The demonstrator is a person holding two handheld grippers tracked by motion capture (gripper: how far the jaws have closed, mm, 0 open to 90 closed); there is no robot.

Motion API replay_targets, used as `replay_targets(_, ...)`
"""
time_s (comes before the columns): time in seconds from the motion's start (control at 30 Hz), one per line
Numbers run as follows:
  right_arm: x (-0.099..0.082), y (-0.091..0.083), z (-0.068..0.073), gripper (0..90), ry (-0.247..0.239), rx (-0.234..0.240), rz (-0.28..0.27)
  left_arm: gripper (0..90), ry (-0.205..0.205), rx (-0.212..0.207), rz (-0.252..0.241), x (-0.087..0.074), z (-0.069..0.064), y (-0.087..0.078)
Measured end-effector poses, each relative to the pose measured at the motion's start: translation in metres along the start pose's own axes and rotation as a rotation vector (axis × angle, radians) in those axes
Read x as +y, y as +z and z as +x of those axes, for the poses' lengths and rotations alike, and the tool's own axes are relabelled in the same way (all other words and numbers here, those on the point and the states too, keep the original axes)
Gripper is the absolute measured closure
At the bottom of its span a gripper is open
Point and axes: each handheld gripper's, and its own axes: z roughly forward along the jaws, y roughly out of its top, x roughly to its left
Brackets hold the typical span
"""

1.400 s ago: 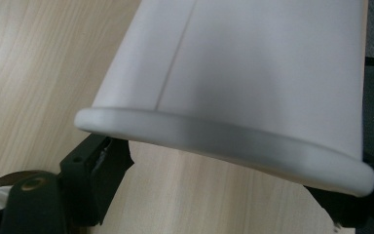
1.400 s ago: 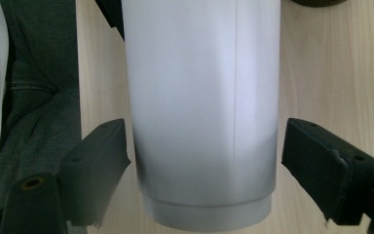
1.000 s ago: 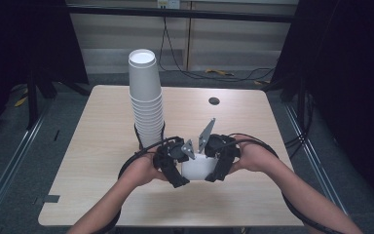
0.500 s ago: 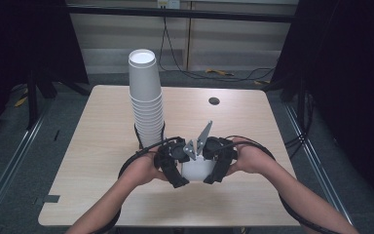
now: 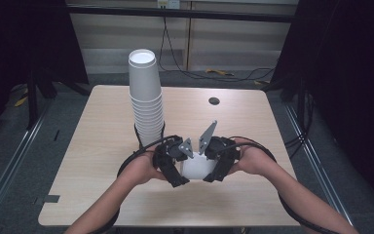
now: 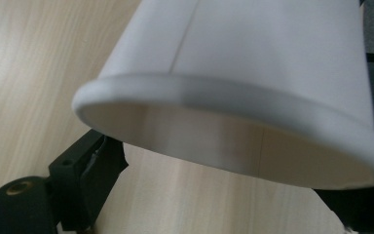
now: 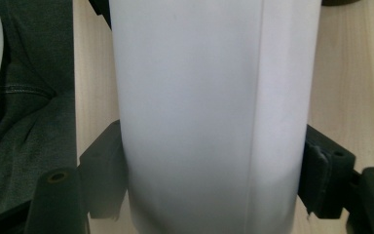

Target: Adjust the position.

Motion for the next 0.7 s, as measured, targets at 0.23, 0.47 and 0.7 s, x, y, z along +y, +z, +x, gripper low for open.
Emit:
replay_targets(0.23, -0.002, -0.002, 0.0, 25.3, -0.012, -0.006, -0.025, 4.9, -0.038, -0.018, -0.034, -0.006, 0.005, 0.0)
replay_targets(0.47, -0.011, -0.007, -0.001, 25.1, 0.001, -0.01, -0.068, 0.0, -0.082, -0.031, -0.098, -0.016, 0.011, -0.006)
replay_targets(0.7, -0.021, -0.008, -0.002, 24.9, 0.018, -0.014, -0.12, 0.0, -0.107, -0.062, -0.169, -0.024, 0.014, -0.012)
